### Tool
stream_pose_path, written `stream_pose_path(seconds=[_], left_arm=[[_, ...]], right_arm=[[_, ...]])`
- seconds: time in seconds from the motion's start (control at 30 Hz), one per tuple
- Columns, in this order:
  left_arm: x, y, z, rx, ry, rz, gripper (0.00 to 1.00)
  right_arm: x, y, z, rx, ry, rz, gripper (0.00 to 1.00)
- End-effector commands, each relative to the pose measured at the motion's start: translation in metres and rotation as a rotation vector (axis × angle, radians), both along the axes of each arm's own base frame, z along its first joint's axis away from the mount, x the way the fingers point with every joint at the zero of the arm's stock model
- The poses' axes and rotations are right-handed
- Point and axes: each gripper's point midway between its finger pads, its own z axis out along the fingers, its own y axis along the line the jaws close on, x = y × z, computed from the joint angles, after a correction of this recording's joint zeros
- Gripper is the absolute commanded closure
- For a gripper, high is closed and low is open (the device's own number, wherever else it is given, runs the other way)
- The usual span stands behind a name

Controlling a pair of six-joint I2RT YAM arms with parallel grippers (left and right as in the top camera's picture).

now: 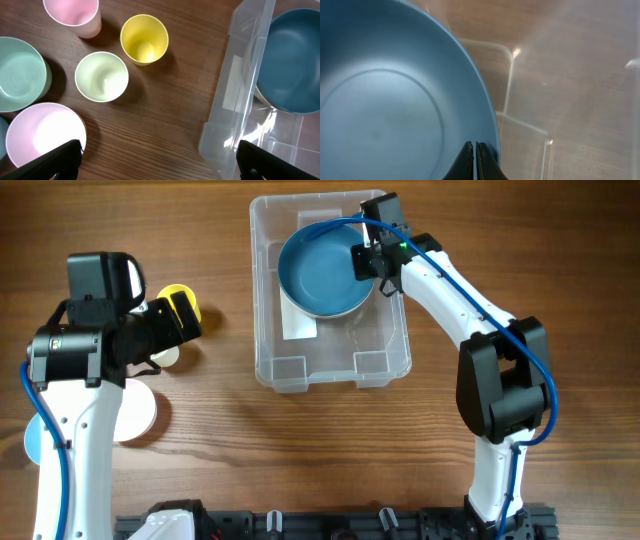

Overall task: Pack container
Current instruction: 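Stack the second blue bowl into the bin and release it, then retract the right gripper and grasp the yellow cup with the left gripper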

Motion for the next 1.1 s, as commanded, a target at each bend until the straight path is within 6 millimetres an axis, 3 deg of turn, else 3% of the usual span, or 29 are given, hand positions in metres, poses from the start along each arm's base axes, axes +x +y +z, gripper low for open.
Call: stream_pose_path(seconds=[0.0,0.3,0.37,0.5,0.57,0.63,0.73,0.87,0.93,0.97,1.03,1.07], left_arm=[[0.003,0.002,0.002,0.003,-0.003,0.017,0.00],[0.003,0.002,0.001,0.003,-0.001,0.017,0.00],[0.003,0.002,0.001,0.003,-0.001,0.017,0.00],[0.003,0.002,0.001,0.003,-0.001,0.017,0.00],[0.003,0.002,0.001,0.003,-0.001,0.017,0.00],[0.003,0.002,0.001,0.003,-0.001,0.017,0.00],[0.003,0.002,0.001,0.003,-0.001,0.017,0.00],[0.003,0.002,0.001,0.003,-0.001,0.017,0.00],[0.003,0.002,0.001,0.003,-0.001,0.017,0.00],[0.003,0.002,0.001,0.003,-0.001,0.017,0.00],[0.003,0.002,0.001,0.003,-0.001,0.017,0.00],[0.004,0.002,0.001,0.003,-0.002,0.017,0.00]], right_arm=[[0.016,-0.002,0.037,-0.007,-0.117,-0.015,0.96],[0.021,0.000,0.041,-0.005,-0.145,-0.006,0.95],[0.019,-0.001,0.037,-0.008,-0.131,-0.008,0.95],[0.010,-0.007,0.010,-0.037,-0.050,-0.033,0.96],[0.010,-0.013,0.012,-0.063,-0.058,-0.051,0.96],[0.012,-0.013,0.022,-0.063,-0.079,-0.055,0.96],[0.014,-0.013,0.057,-0.038,-0.144,-0.056,0.93],[0.003,-0.024,0.139,0.021,-0.274,-0.082,0.82],[-0.010,-0.061,0.174,0.085,-0.297,-0.237,0.81],[-0.017,-0.079,0.180,0.113,-0.282,-0.308,0.76],[-0.042,-0.127,0.174,0.193,-0.168,-0.480,0.47],[-0.053,-0.140,0.165,0.219,-0.098,-0.516,0.45]])
